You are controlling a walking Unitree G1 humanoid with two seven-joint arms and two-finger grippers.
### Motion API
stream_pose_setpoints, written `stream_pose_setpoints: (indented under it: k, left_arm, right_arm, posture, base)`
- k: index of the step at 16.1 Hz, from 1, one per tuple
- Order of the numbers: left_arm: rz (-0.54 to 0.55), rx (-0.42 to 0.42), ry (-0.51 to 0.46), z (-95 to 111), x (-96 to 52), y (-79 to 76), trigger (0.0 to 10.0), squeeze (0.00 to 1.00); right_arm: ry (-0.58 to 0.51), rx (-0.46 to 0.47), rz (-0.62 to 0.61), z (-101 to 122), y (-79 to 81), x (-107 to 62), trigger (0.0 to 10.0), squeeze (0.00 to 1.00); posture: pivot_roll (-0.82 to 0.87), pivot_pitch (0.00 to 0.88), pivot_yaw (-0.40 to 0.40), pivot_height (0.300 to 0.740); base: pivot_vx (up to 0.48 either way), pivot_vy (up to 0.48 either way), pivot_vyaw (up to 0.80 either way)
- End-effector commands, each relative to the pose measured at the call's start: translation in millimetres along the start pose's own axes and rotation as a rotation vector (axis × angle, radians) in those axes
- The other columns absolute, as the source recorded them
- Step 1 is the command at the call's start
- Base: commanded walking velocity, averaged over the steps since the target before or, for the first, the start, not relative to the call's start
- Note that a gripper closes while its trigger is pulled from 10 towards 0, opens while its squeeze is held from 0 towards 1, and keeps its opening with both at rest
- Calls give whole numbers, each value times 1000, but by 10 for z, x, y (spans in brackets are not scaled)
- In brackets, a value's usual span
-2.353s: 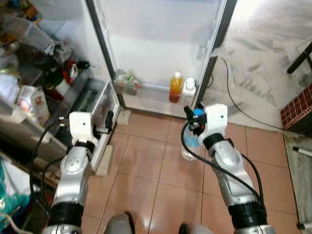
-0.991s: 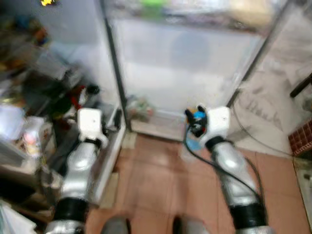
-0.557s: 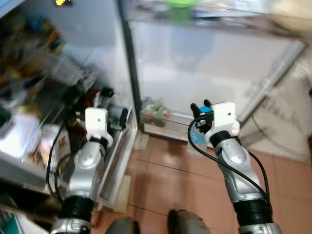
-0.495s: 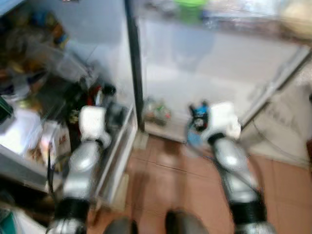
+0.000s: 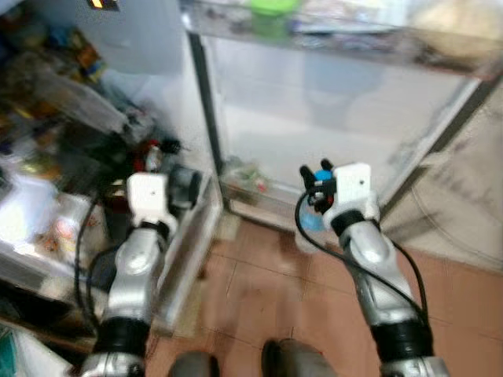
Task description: Restocking fridge
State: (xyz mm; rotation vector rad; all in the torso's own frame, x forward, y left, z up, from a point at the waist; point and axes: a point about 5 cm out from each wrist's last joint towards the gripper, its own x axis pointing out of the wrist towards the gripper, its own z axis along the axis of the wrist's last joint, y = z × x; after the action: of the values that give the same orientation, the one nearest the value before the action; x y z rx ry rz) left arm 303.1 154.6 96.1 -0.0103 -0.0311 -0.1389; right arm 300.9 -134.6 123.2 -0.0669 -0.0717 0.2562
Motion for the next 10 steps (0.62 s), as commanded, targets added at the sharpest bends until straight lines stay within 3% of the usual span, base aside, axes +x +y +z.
stream_pose_setpoints:
  k: [1, 5, 10]
  left_arm:
    - [36, 7, 9, -8, -19, 88, 10000, 0]
    - [49, 25, 16, -12, -38, 166, 10000, 0]
    - [56, 20, -2, 13, -20, 176, 10000, 0]
  right_arm:
    - [-23, 2, 3, 47, 16, 16, 10000, 0]
    - [-21, 9, 6, 35, 32, 11, 10000, 0]
    - [-21, 13, 12, 34, 36, 15, 10000, 0]
  posture:
    - [-26, 105, 17, 740]
    - [-22, 106, 18, 740]
    - [-25, 107, 17, 740]
  base:
    - [0, 0, 0]
    - [0, 0, 0]
    - [413, 0, 0]
